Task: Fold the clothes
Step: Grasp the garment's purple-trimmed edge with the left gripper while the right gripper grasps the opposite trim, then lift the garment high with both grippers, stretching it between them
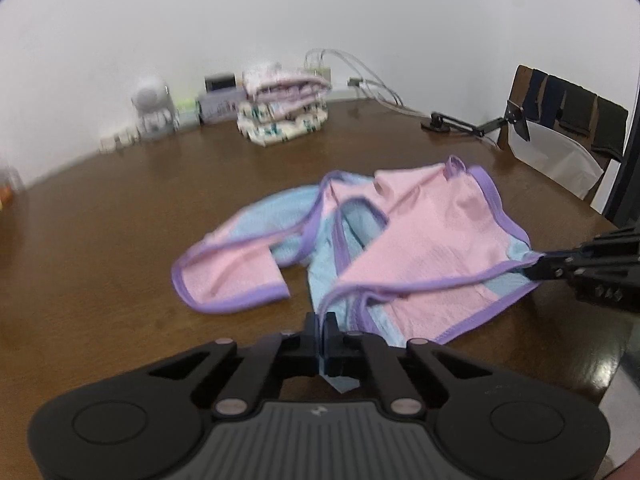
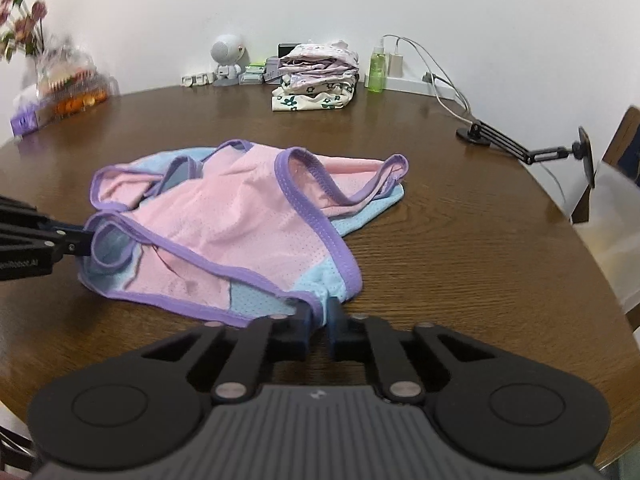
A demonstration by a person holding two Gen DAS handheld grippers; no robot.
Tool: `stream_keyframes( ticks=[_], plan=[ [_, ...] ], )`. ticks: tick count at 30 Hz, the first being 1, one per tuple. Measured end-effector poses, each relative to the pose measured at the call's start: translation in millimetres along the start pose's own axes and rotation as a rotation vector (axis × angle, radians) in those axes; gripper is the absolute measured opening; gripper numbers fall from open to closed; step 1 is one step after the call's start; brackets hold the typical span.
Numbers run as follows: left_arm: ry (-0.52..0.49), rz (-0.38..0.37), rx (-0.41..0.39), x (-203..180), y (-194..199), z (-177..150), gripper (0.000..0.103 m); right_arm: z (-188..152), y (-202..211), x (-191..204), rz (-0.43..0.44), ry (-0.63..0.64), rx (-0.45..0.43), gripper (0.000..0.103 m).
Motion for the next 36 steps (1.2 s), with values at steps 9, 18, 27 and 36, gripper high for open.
stream_keyframes(
  ticks=[9, 18, 27, 36],
  plan=[
    [-0.298, 0.223, -0.316, 4.8, 58.9, 159.3, 0.000, 150.1, 53.4, -6.0, -0.002, 0.106, -0.292, 0.001],
    [-0.427, 0.530, -0.611, -3.0, 172.8, 372.6, 0.001, 376.5, 167.2, 5.6, -0.085, 0.164, -0.649, 0.001],
    [-0.322, 0.654, -0.767, -12.2, 243.7, 422.7, 0.001, 446.3, 244.5, 35.1, -0.114, 0.160, -0.775, 0.002],
    [-0.218, 0.742, -0.930, -22.8, 276.5, 418.5, 0.001, 433.0, 265.6, 42.8, -0.076, 0.066, -0.929, 0.002]
  ],
)
Point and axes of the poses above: each gripper's, at about its wrist camera, not at the fingertips, and y roughly against the way its jaws point, x to its left, z to its top, the point moved 7 cm from there along -y, roughly the way its jaws point, and after that the axes turned 14 degrees about -x, right-handed, at the moved point
